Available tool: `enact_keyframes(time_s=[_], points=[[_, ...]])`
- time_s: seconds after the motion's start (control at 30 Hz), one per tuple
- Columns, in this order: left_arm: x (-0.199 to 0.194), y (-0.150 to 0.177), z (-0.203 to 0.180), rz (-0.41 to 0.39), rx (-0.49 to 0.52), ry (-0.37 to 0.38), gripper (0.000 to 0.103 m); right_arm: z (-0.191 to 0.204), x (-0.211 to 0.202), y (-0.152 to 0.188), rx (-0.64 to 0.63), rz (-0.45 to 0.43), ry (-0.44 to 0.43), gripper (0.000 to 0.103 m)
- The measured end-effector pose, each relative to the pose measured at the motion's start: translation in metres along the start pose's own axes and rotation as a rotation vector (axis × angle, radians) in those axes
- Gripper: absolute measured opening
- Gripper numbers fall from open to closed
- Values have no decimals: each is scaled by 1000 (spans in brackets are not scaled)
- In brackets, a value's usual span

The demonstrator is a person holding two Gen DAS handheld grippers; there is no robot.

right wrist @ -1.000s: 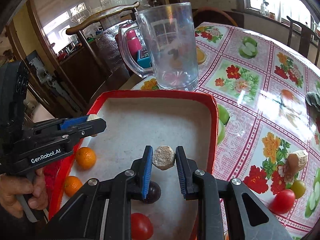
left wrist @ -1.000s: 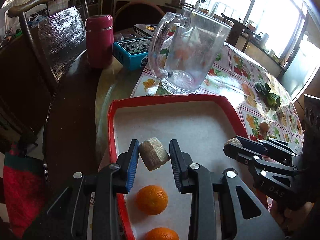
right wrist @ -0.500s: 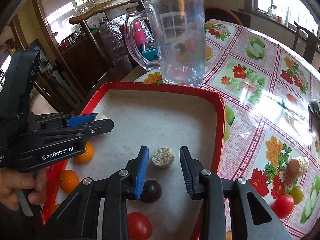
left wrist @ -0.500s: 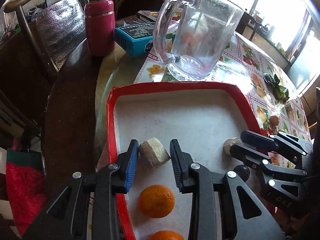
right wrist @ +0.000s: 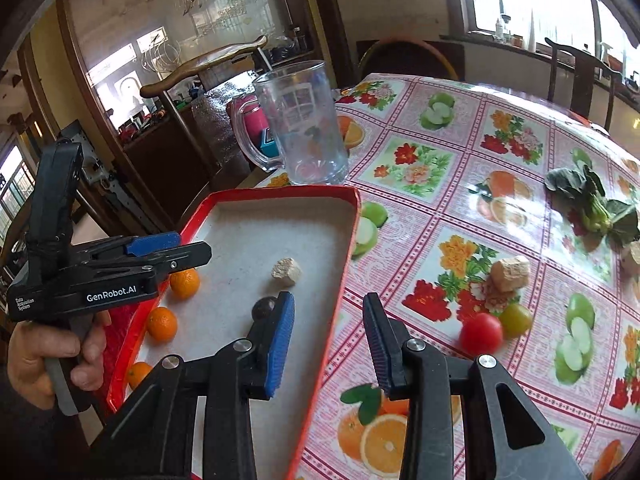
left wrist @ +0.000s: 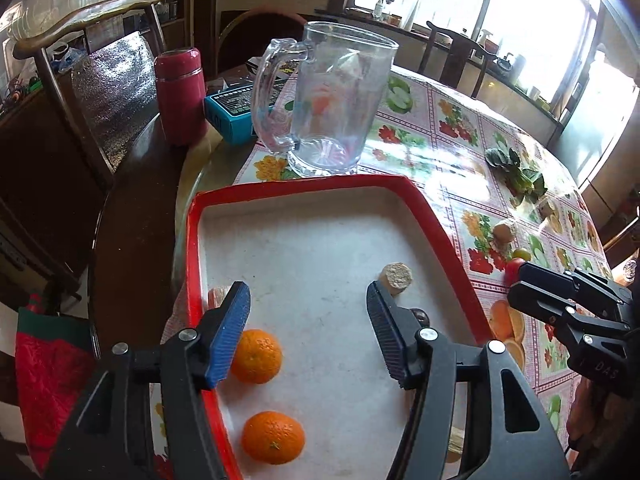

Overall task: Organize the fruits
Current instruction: 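Carry the chunk into the tray and release while the right tool drops the disc there, then move the left tool to a red tomato while the right tool approaches a large beige disc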

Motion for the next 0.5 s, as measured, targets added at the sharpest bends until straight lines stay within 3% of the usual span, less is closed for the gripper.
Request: enact_keyframes(time_s=[0.5], points=[[-8, 10, -60, 4, 63, 69, 60, -79, -40, 47, 114, -4, 97, 41]])
Point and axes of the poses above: each gripper's, at about its wrist camera, not at the fingertips, and x roughly the way its jaws point, z to its left, y to its underside, the point moved 7 cm from there along x, roughly the way its jaws point, and after that the axes turned 7 degrees about y, right-handed, at the moved point
